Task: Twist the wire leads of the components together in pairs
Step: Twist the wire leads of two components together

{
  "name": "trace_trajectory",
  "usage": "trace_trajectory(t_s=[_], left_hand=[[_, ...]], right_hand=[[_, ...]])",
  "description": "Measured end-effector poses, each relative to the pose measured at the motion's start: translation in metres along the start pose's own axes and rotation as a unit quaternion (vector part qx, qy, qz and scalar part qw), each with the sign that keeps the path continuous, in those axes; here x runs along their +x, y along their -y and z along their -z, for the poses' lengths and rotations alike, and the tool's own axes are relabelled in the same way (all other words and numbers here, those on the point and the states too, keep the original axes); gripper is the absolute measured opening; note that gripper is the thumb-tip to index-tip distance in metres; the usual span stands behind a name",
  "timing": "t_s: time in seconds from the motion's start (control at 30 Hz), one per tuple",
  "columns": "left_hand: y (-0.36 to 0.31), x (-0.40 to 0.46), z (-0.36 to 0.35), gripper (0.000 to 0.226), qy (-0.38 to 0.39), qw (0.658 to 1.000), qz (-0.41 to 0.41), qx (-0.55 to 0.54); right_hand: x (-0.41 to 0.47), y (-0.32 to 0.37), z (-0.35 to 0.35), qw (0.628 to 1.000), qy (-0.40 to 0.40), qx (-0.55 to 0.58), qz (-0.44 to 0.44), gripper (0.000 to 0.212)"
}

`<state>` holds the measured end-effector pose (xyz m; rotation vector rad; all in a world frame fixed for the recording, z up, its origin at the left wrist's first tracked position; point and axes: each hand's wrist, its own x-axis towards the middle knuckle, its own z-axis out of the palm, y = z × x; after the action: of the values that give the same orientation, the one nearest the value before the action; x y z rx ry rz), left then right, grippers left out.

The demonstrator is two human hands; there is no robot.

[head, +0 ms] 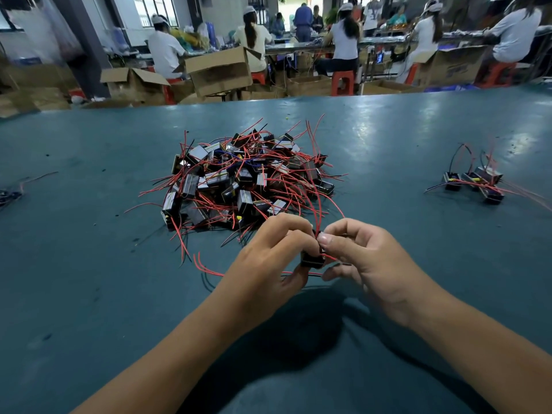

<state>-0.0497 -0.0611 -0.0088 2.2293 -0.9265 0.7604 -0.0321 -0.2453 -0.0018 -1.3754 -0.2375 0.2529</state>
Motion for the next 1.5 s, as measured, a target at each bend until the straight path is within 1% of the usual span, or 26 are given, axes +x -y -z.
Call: trace_trajectory(t_s=[0.1, 0.2, 0.27, 0.33, 0.43, 0.5, 0.6, 0.73, 0.77, 0.83, 0.87, 0.9, 0.97, 1.07, 1.1, 1.13, 1.17, 1.23, 1.27, 1.4, 1.47, 1.5], left_hand=[[0.001, 0.000, 0.001, 0.041, -0.005, 1.000, 0.010, -0.023], [0.002, 0.000, 0.003, 0.047, -0.002, 0.998, 0.049, -0.038], [0.002, 0.000, 0.004, 0.043, -0.001, 0.997, 0.070, -0.042], [0.001, -0.002, 0.004, 0.035, 0.000, 0.995, 0.087, -0.045], [-0.002, -0.003, 0.006, 0.028, 0.010, 0.991, 0.119, -0.061], [-0.004, -0.003, 0.006, 0.028, 0.021, 0.989, 0.129, -0.072], [-0.006, -0.003, 0.006, 0.033, 0.027, 0.987, 0.135, -0.080], [-0.003, -0.002, 0.004, 0.039, 0.040, 0.988, 0.139, -0.048], [0.000, -0.002, 0.004, 0.039, 0.053, 0.988, 0.143, -0.031], [0.006, -0.002, 0.007, 0.037, 0.095, 0.983, 0.159, 0.001], [0.009, -0.002, 0.009, 0.034, 0.113, 0.979, 0.170, 0.008], [0.012, -0.003, 0.010, 0.032, 0.122, 0.975, 0.184, 0.006], [0.016, -0.004, 0.014, 0.029, 0.109, 0.971, 0.214, -0.018], [0.021, -0.002, 0.022, 0.029, 0.054, 0.969, 0.236, -0.038], [0.024, -0.001, 0.025, 0.028, 0.034, 0.969, 0.242, -0.039], [0.026, -0.001, 0.028, 0.026, 0.015, 0.967, 0.250, -0.039], [0.028, -0.001, 0.030, 0.024, -0.001, 0.966, 0.258, -0.037], [0.031, -0.002, 0.032, 0.022, -0.024, 0.963, 0.267, -0.027], [0.031, -0.002, 0.033, 0.021, -0.030, 0.963, 0.269, -0.020], [0.033, -0.003, 0.031, 0.015, -0.026, 0.963, 0.268, 0.015], [0.033, -0.003, 0.030, 0.012, -0.020, 0.963, 0.267, 0.021], [0.033, -0.004, 0.029, 0.012, -0.017, 0.964, 0.266, 0.022]], right_hand=[[0.002, 0.001, 0.001, 1.000, -0.015, 0.014, -0.009, 0.031], [0.003, 0.002, 0.001, 0.999, -0.031, 0.021, -0.015, 0.030], [0.004, 0.002, 0.002, 0.999, -0.039, 0.032, -0.013, 0.030], [0.004, 0.002, 0.002, 0.998, -0.042, 0.043, -0.010, 0.029], [0.004, 0.003, 0.003, 0.997, -0.041, 0.072, -0.008, 0.024], [0.003, 0.004, 0.003, 0.996, -0.040, 0.082, -0.011, 0.018], [0.002, 0.005, 0.002, 0.996, -0.030, 0.083, -0.009, 0.016], [0.003, 0.007, 0.004, 0.996, -0.031, 0.081, -0.025, 0.021], [0.004, 0.009, 0.007, 0.997, -0.024, 0.065, -0.040, 0.022], [0.005, 0.015, 0.017, 0.998, 0.001, -0.005, -0.065, 0.021], [0.007, 0.018, 0.024, 0.997, -0.005, -0.048, -0.068, 0.020], [0.010, 0.019, 0.031, 0.993, -0.029, -0.089, -0.066, 0.019], [0.016, 0.020, 0.044, 0.983, -0.085, -0.142, -0.074, 0.017], [0.020, 0.015, 0.051, 0.976, -0.105, -0.156, -0.110, 0.007], [0.021, 0.012, 0.051, 0.971, -0.112, -0.176, -0.114, 0.005], [0.021, 0.009, 0.051, 0.959, -0.121, -0.231, -0.109, 0.006], [0.021, 0.005, 0.051, 0.936, -0.128, -0.314, -0.096, 0.008], [0.021, 0.000, 0.050, 0.871, -0.130, -0.472, -0.046, 0.011], [0.021, -0.002, 0.050, 0.850, -0.121, -0.511, -0.026, 0.011], [0.022, -0.005, 0.052, 0.839, -0.070, -0.539, 0.014, 0.014], [0.022, -0.005, 0.052, 0.835, -0.074, -0.544, 0.037, 0.017], [0.022, -0.005, 0.052, 0.838, -0.092, -0.536, 0.045, 0.018]])
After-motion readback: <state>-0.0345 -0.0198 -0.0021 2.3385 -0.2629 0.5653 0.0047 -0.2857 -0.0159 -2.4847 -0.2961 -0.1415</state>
